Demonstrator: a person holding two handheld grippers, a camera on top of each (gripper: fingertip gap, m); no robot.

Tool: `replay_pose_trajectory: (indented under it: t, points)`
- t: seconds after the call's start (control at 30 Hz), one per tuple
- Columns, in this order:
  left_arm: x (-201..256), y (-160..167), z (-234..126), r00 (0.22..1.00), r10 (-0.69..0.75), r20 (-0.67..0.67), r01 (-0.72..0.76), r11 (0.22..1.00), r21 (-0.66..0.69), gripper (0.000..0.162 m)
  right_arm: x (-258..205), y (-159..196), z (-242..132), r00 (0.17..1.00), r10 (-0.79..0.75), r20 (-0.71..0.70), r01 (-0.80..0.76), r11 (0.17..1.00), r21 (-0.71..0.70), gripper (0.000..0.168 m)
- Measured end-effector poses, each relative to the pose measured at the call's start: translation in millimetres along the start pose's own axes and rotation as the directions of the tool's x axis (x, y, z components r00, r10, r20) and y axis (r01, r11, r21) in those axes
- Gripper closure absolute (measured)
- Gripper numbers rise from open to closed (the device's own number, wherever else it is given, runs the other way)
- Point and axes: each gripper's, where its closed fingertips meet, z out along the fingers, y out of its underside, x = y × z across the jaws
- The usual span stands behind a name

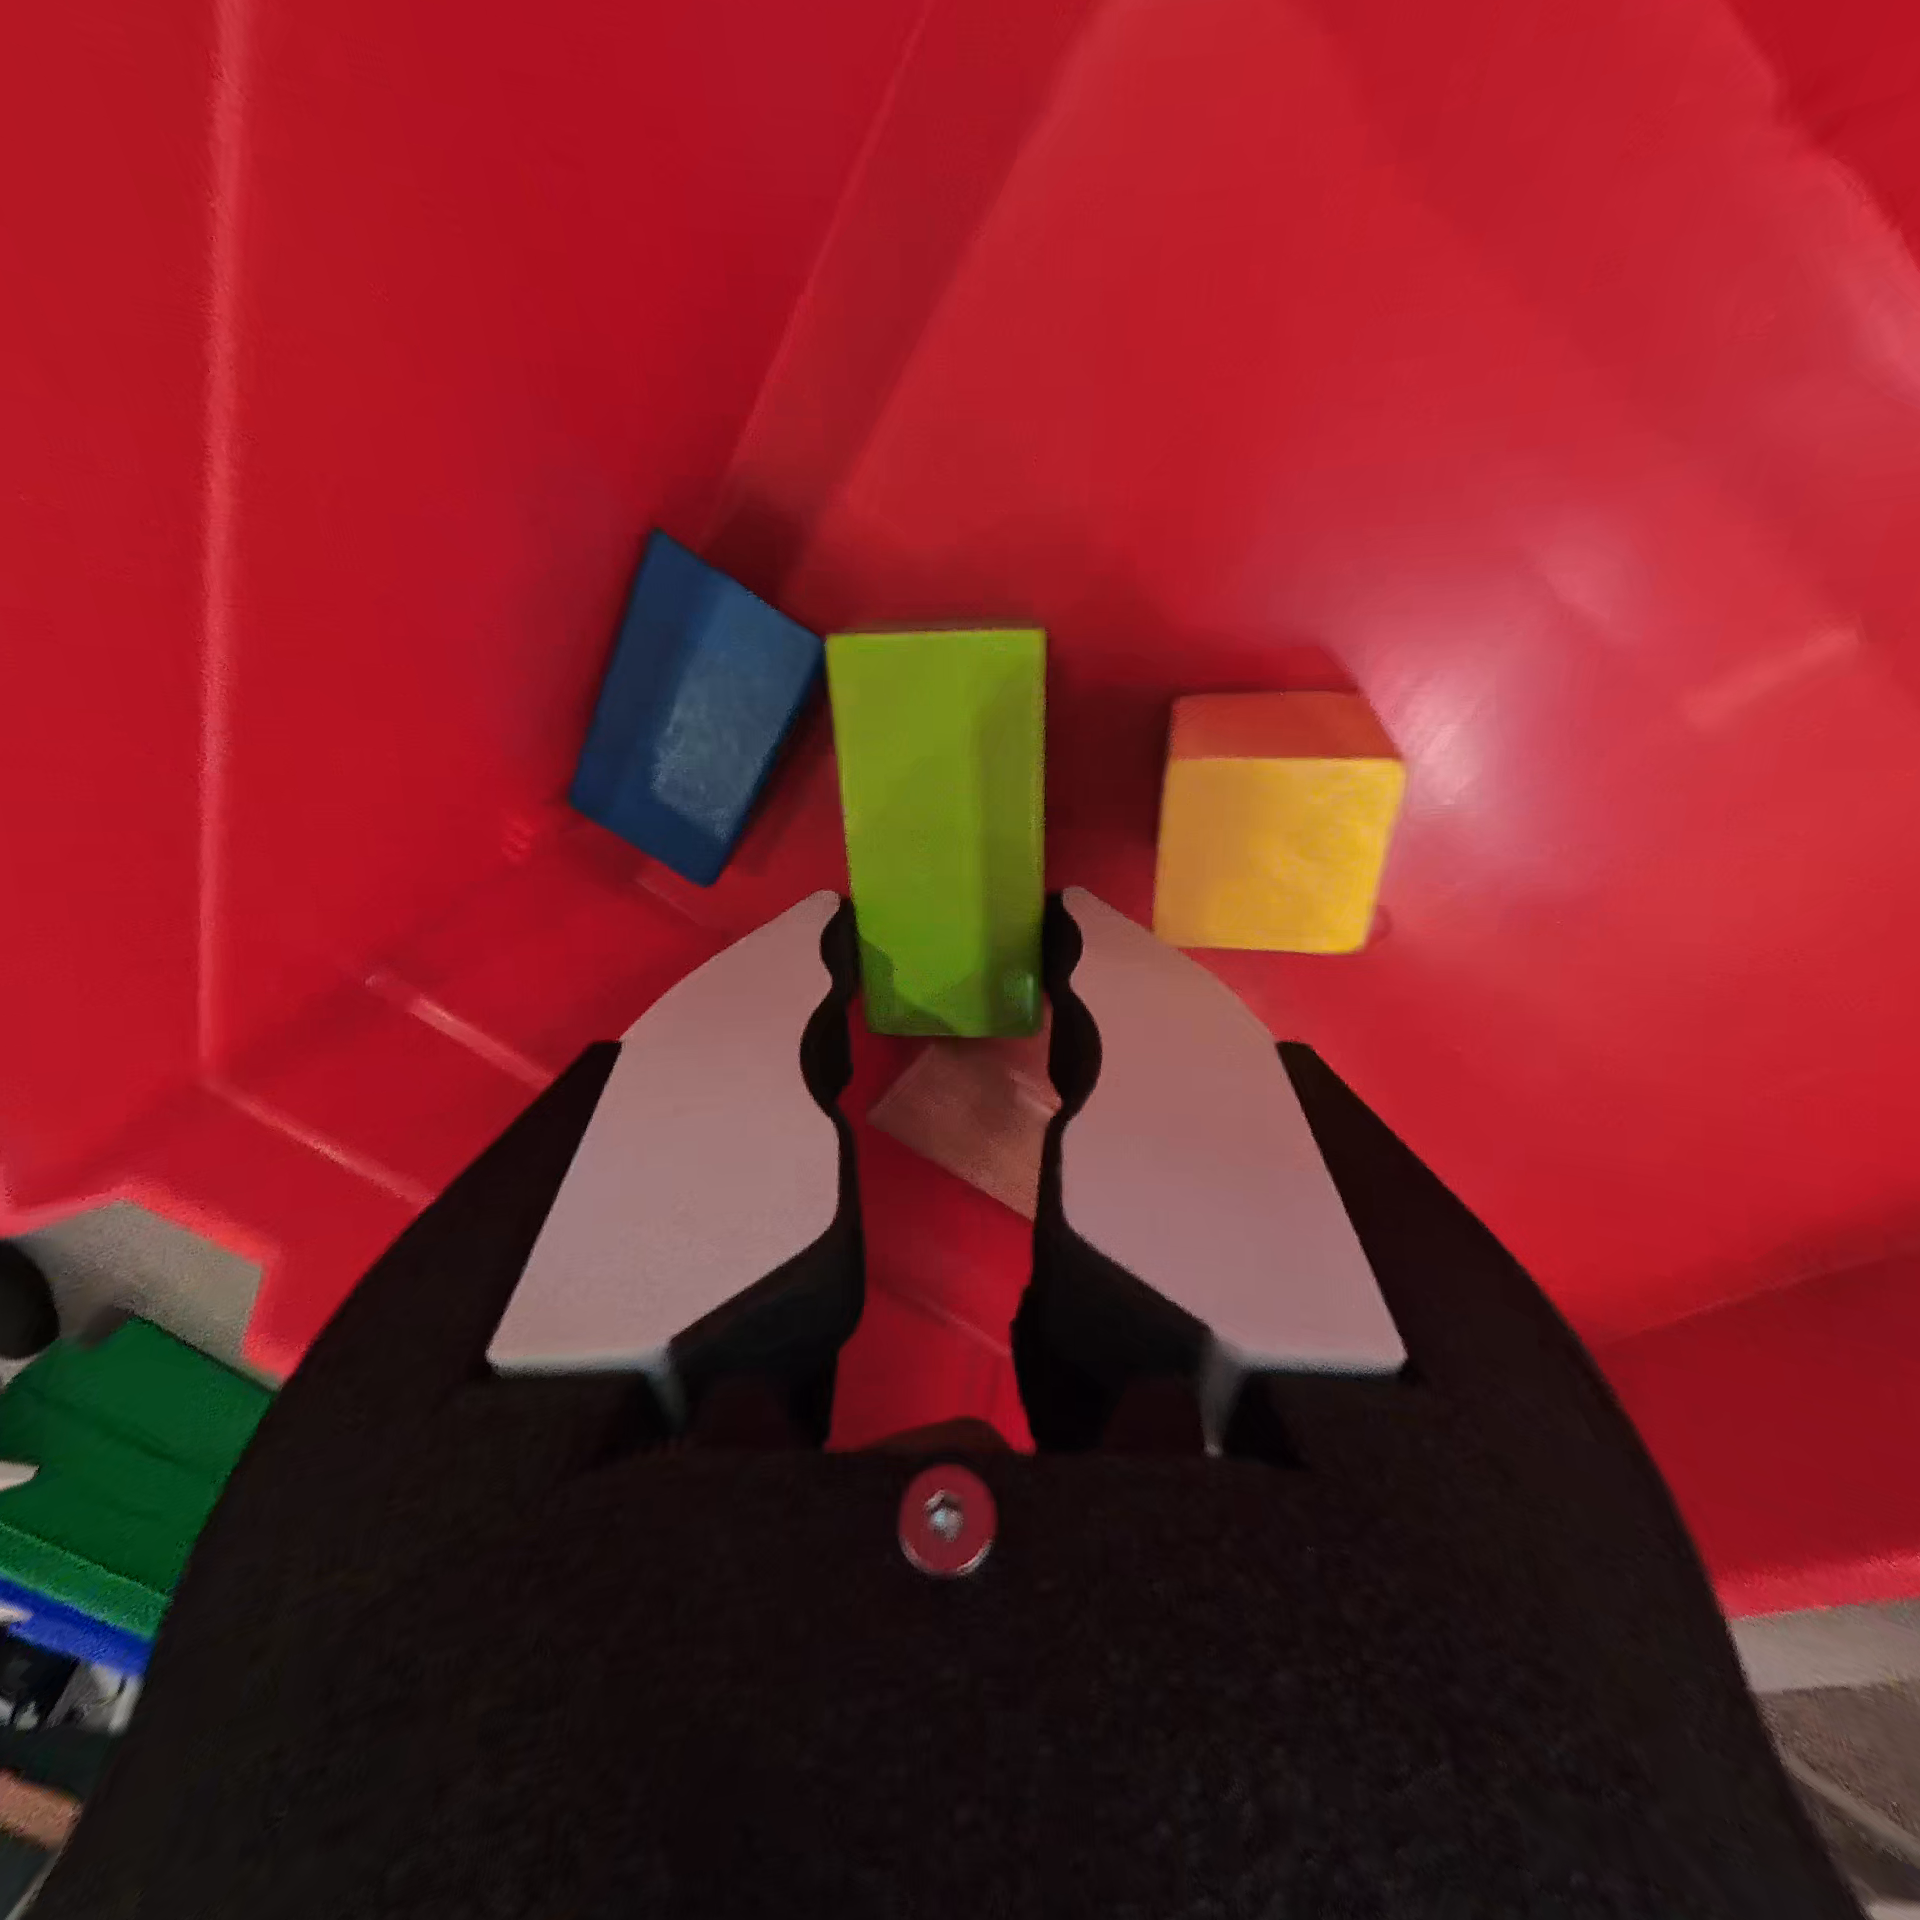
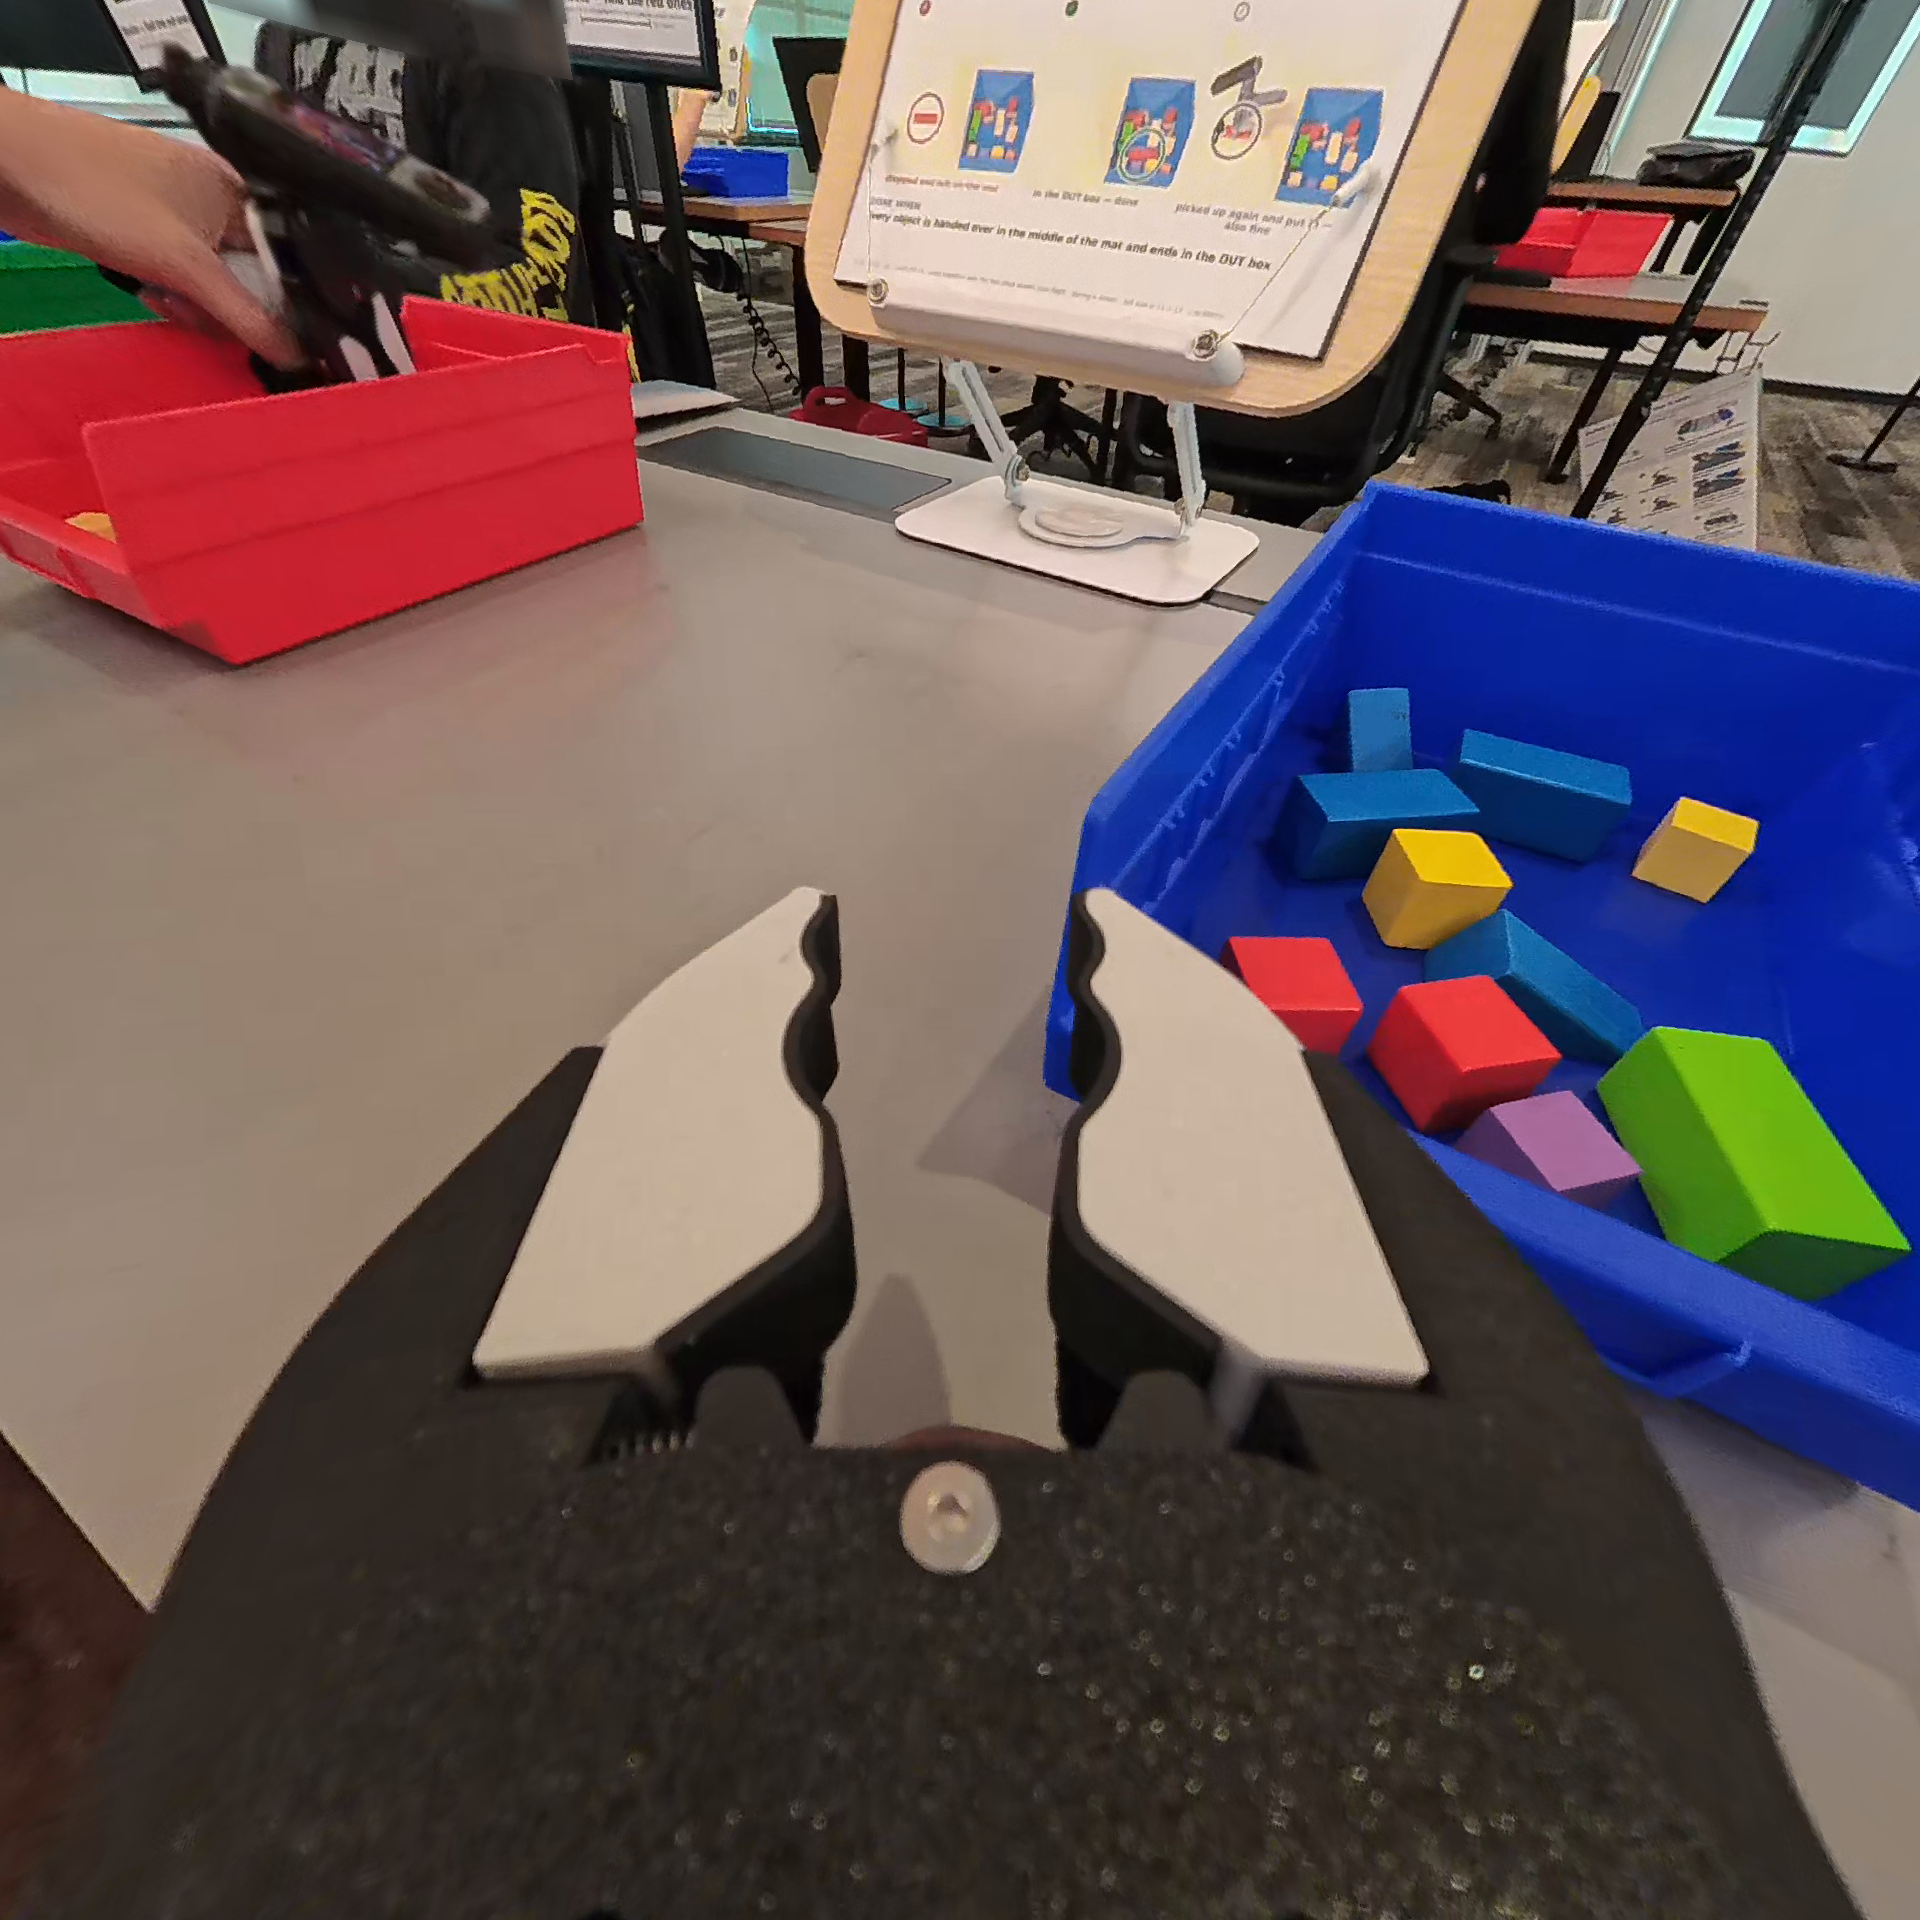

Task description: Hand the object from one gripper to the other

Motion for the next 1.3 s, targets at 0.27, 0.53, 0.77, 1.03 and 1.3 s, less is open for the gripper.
replay_pose_trajectory:
  t: [0.27, 0.53, 0.77, 1.03, 1.3]
  points:
    - [53, -2, -84, 0.989, -0.014, -0.145, 0.076, 0.897, 0.435, 0.128, -8, -8, 5, 0.999, 0.012, 0.046, -0.013, 1.0, 0.021, 0.126]
    - [157, -38, -183, 0.946, 0.236, -0.22, 0.0, 0.684, 0.73, 0.129, -93, -79, 62, 0.914, -0.057, 0.403, 0.013, 0.994, 0.11, 0.123]
    - [270, -99, -242, 0.845, 0.528, -0.091, -0.255, 0.547, 0.797, 0.129, -174, -134, 108, 0.737, -0.184, 0.65, 0.052, 0.975, 0.216, 0.112]
    - [338, -145, -264, 0.753, 0.651, -0.1, -0.242, 0.414, 0.877, 0.129, -172, -133, 100, 0.686, -0.194, 0.701, 0.012, 0.966, 0.256, 0.133]
    - [339, -130, -274, 0.895, 0.366, -0.256, 0.138, 0.319, 0.938, 0.101, -107, -156, 84, 0.8, -0.244, 0.548, 0.118, 0.96, 0.255, 0.134]
